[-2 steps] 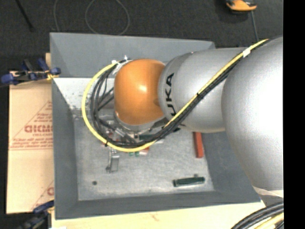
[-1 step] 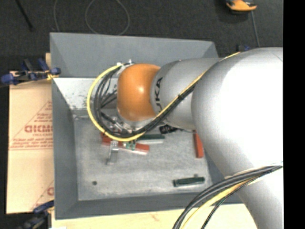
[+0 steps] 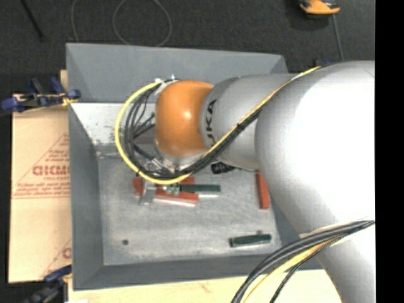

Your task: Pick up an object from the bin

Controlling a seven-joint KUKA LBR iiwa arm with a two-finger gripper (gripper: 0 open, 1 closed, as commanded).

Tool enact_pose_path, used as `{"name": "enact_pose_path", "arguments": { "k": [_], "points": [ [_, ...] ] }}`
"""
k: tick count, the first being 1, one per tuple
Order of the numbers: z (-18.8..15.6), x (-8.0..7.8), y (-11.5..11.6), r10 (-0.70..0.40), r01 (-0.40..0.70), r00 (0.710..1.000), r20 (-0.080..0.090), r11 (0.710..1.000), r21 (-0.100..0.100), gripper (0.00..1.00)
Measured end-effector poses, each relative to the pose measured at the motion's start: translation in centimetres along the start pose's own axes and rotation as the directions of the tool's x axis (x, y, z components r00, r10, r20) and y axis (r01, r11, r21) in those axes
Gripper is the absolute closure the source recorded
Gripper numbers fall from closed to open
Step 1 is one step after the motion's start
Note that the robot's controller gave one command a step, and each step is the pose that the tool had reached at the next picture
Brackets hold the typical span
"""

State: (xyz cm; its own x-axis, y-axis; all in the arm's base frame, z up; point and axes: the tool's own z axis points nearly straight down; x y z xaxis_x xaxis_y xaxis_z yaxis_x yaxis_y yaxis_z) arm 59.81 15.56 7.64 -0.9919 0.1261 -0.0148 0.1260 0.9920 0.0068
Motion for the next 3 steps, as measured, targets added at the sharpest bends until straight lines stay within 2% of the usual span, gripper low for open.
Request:
{"name": "enact_pose_path", "arguments": {
  "k": [1,2,3],
  "points": [
    [-11.8,-0.1,2.7,-0.008,0.008,1.0,-0.004,1.0,0.0,1.0],
    [-11.3,0.1,2.5,-0.006,0.006,1.0,-0.012,1.0,0.003,0.0],
    [0.6,-3.6,-1.9,-0.286,0.286,0.958,-0.007,0.958,0.003,0.0]
  ]
}}
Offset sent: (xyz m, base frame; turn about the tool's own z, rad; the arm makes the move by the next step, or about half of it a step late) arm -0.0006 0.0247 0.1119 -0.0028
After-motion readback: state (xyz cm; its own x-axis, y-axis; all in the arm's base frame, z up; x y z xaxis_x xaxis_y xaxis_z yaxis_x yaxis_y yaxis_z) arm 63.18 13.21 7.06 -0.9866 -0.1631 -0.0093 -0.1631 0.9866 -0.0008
